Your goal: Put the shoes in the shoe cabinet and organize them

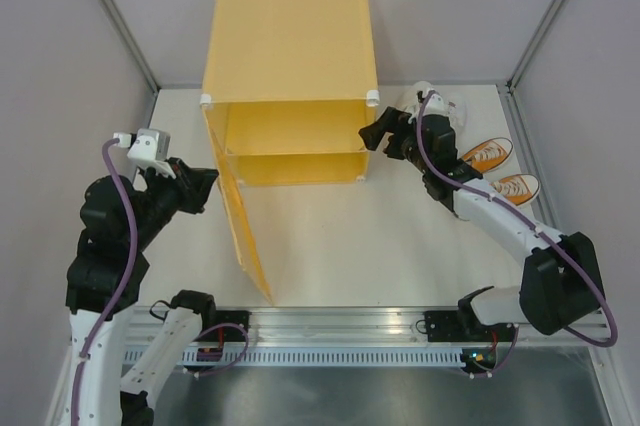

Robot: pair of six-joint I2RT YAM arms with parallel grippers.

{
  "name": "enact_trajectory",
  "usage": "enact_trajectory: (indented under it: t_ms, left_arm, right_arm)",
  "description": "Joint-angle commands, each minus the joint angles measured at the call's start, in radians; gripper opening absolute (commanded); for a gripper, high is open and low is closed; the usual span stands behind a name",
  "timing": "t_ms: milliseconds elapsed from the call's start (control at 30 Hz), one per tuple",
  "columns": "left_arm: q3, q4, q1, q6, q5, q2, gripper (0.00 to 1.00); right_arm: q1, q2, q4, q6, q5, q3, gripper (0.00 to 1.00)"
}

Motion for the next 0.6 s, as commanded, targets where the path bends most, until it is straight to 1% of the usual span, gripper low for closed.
enact_trajectory:
  t_ms: [0, 133, 200, 267, 300, 333, 433, 467, 533, 567]
  left_arm:
    - [-0.010, -0.130, 0.000, 0.037, -0.055, 0.018, 0.22]
    - [-0.011, -0.133, 0.000, 0.037, -0.055, 0.022, 0.22]
    - [-0.011, -0.133, 0.000, 0.037, -0.053, 0.025, 0.22]
    - [-0.010, -0.133, 0.000, 0.035, -0.050, 0.018, 0.22]
    - [-0.008, -0.130, 0.000, 0.031, -0.050, 0.015, 0.23]
    - [0.000, -0.130, 0.000, 0.029, -0.052, 0.012, 0.29]
    - [0.016, -0.133, 0.000, 0.009, -0.056, -0.004, 0.46]
    - [0.030, -0.132, 0.000, 0.001, -0.058, -0.016, 0.56]
    - [0.042, -0.133, 0.000, -0.031, -0.062, -0.030, 0.62]
    - [0.053, -0.132, 0.000, -0.048, -0.062, -0.036, 0.66]
  right_arm:
    - [-0.039, 0.025, 0.003, -0.041, -0.027, 0.074, 0.98]
    - [-0.066, 0.060, -0.010, -0.061, -0.084, 0.115, 0.98]
    - [-0.066, 0.065, -0.023, -0.075, -0.139, 0.123, 0.98]
    - [-0.054, 0.033, -0.004, -0.087, -0.179, 0.092, 0.98]
    - [-0.039, 0.010, 0.008, -0.097, -0.167, 0.075, 0.98]
    - [0.002, -0.012, 0.008, -0.109, -0.153, 0.042, 0.98]
    - [0.076, -0.087, 0.008, -0.126, -0.124, -0.026, 0.98]
    - [0.092, -0.125, 0.009, -0.126, -0.115, -0.043, 0.98]
    - [0.131, -0.156, 0.016, -0.124, -0.073, -0.089, 0.98]
    - [0.177, -0.170, 0.016, -0.123, -0.050, -0.101, 0.98]
